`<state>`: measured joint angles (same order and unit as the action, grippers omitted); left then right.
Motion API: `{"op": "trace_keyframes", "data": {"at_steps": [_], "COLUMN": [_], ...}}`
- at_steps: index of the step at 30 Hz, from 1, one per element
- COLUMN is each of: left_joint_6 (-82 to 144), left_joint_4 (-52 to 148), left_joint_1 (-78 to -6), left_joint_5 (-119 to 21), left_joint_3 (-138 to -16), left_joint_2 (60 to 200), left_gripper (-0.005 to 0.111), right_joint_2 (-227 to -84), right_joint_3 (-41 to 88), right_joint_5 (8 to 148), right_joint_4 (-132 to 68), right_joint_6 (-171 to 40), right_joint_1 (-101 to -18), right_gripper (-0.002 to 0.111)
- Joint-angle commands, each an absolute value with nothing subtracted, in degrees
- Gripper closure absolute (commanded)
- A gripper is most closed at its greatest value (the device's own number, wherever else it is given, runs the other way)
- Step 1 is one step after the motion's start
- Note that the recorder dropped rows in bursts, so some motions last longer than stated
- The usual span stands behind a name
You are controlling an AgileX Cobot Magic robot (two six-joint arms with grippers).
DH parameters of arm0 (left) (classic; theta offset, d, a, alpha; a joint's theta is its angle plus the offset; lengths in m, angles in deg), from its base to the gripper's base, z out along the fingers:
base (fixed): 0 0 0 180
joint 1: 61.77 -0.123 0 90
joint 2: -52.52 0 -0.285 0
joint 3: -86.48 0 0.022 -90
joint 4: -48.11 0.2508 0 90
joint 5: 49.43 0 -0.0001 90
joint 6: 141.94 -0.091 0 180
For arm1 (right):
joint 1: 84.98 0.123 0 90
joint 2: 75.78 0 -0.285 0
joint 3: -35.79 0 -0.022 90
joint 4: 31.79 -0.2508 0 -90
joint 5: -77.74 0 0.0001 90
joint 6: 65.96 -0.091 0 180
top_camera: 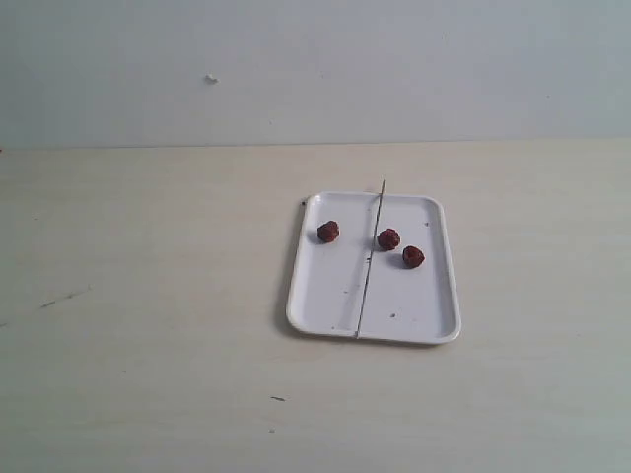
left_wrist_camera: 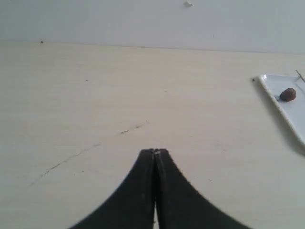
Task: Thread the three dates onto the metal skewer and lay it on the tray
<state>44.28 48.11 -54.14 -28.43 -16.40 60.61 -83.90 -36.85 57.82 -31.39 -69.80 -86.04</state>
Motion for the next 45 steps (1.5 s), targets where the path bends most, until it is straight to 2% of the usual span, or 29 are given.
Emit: {"op": "trace_keyframes", "data": {"at_steps": [1,9,19,32,45], "left_joint_6": [44.25,44.25,44.25,44.38,44.25], "left_joint_4": [48.11,48.11,48.11,48.11,48.11], "left_joint_1": [-54.18,-54.18,-54.18,-54.18,-54.18], "left_joint_5": [-29.01,-29.01,-29.01,-29.01,-29.01], "left_joint_3": [-16.31,-16.31,-16.31,-16.31,-16.31], "left_joint_2": [60.30,60.30,60.30,60.30,60.30], "left_gripper": [0.107,0.107,0.107,0.107,0.107], "right_joint_2": [-83.57,-83.57,-83.57,-83.57,-83.57], "right_joint_3": [-37.06,-37.06,-37.06,-37.06,-37.06], "right_joint_5": [58.76,58.91,70.79,69.22,81.98], "right_joint_4": [-31.37,-31.37,-31.37,-31.37,-33.37], "right_joint_6": [-69.74,-69.74,-69.65,-69.65,-74.38], "right_joint_1": [-86.45,-86.45,-86.45,-86.45,-86.45], "right_gripper": [0.108,0.108,0.108,0.108,0.108]}}
